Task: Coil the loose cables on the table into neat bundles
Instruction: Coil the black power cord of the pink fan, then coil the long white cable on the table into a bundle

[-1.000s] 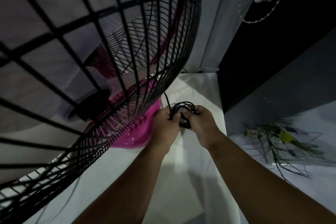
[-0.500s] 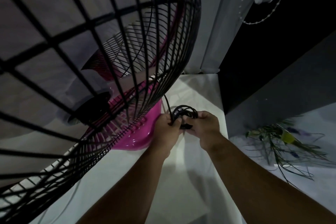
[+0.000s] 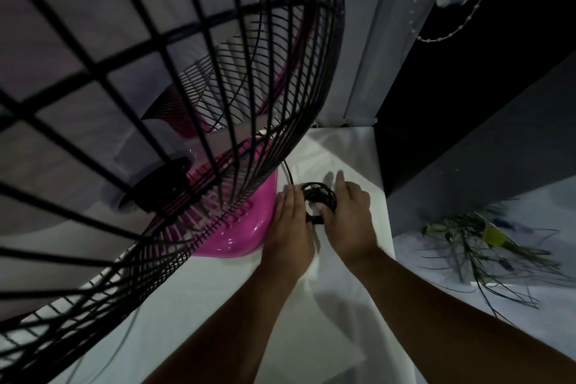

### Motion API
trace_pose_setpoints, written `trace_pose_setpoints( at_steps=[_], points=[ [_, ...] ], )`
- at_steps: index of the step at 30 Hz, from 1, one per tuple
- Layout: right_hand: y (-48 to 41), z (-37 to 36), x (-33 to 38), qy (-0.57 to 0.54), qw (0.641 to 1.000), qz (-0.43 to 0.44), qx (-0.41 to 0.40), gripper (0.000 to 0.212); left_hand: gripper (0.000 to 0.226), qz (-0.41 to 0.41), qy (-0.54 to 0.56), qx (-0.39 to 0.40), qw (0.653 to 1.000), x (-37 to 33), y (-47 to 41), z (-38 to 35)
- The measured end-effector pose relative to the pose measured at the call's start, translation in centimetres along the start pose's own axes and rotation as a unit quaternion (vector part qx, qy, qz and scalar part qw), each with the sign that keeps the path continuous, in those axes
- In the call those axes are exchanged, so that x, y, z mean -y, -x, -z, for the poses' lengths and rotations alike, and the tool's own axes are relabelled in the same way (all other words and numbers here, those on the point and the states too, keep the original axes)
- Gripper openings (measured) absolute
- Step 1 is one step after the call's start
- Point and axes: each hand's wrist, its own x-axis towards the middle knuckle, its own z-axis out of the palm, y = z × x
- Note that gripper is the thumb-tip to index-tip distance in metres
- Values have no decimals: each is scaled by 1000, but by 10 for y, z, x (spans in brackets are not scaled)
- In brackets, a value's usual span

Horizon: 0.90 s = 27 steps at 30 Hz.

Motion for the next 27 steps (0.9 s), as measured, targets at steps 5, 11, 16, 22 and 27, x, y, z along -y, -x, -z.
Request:
trace_pose_setpoints(
  at_steps=[5, 11, 16, 22, 27],
  points=[
    [5, -3, -13, 101, 983, 126, 92, 64, 74, -1, -74, 105, 992, 1, 1, 1],
    [1, 7, -7, 131, 976, 91, 149, 66, 75, 14, -68, 158, 985, -13, -5, 25],
    [19, 19, 3, 154, 975, 74, 141, 62, 69, 11, -45, 117, 992, -18, 11, 42],
    [51, 24, 19, 229, 960, 96, 126, 66, 69, 19, -22, 76, 997, -2, 57, 60],
    [90, 15, 51, 249, 958, 66, 124, 65, 65, -4, -55, 57, 997, 31, 95, 77]
  ],
)
